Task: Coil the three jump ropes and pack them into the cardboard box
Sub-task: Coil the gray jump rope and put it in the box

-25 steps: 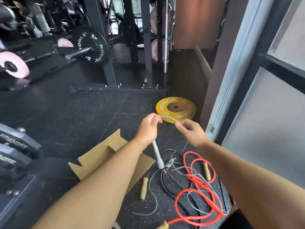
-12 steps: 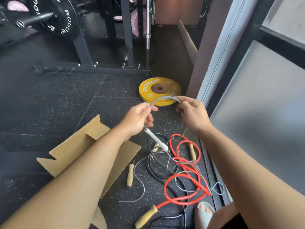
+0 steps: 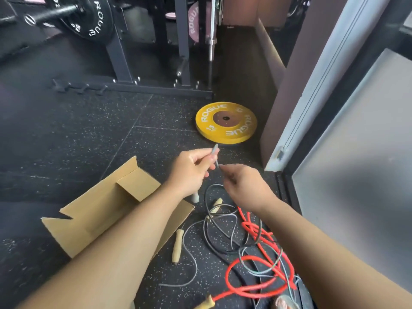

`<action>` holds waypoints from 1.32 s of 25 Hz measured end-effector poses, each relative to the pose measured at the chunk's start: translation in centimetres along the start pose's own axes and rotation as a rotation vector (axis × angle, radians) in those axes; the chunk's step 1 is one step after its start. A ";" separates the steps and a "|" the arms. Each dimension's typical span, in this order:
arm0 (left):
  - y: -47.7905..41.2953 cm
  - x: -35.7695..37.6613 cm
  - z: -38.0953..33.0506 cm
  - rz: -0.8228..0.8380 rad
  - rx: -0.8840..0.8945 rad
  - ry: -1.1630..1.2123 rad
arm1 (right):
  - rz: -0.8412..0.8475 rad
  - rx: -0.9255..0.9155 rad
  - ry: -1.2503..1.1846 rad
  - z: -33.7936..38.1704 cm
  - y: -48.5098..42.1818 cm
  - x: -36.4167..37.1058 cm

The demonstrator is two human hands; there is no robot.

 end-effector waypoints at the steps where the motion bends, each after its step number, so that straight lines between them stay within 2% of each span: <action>1: 0.0 0.3 0.0 -0.017 0.070 -0.168 | 0.058 -0.073 0.051 0.6 -0.1 0.8; 3: -0.1 1.2 0.2 -0.012 0.193 -0.471 | 0.130 -0.119 0.088 1.0 -0.4 1.7; 4: -0.3 1.4 0.3 0.001 0.194 -0.567 | 0.137 -0.112 0.119 0.9 -0.7 1.5; 6: -0.7 1.5 0.2 0.043 0.175 -0.685 | 0.092 -0.110 0.183 0.7 -0.9 0.2; 8: -0.5 1.8 -0.2 0.118 0.193 -0.677 | 0.011 -0.156 0.167 0.8 -0.7 -1.3; 13: 0.4 2.0 -0.8 0.297 0.018 -0.465 | -0.238 -0.183 -0.114 0.1 0.0 -4.4; 17: 1.1 2.5 -1.6 0.463 -0.058 -0.030 | -0.119 -0.183 -0.358 0.1 0.2 -5.0; 20: 1.2 1.5 -1.8 0.526 -0.186 0.327 | -0.035 -0.136 -0.464 -1.1 0.6 -5.0; 21: 1.1 1.1 -1.6 0.548 -0.214 0.382 | -0.034 -0.139 -0.478 -1.3 0.7 -5.1; 23: 1.1 0.8 -0.8 0.565 -0.237 0.298 | -0.083 -0.158 -0.493 -1.3 0.7 -5.3; 26: 1.7 1.4 -0.2 0.541 -0.171 -0.024 | -0.136 -0.151 -0.512 -0.7 0.4 -5.2; 30: 1.4 1.6 1.0 0.504 -0.135 -0.221 | -0.084 -0.267 -0.309 0.2 0.1 -4.1; 33: 1.3 1.3 0.9 0.377 -0.016 -0.454 | -0.116 -0.311 -0.266 0.6 -0.1 -3.7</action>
Point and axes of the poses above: each hand's wrist, its own y-axis away from the middle knuckle, its own x-axis out of the palm, z = x × y, the point moved 6 cm from there along -y, towards the middle knuckle, and after that the axes turned 8 degrees about -x, right-handed, at the moved point
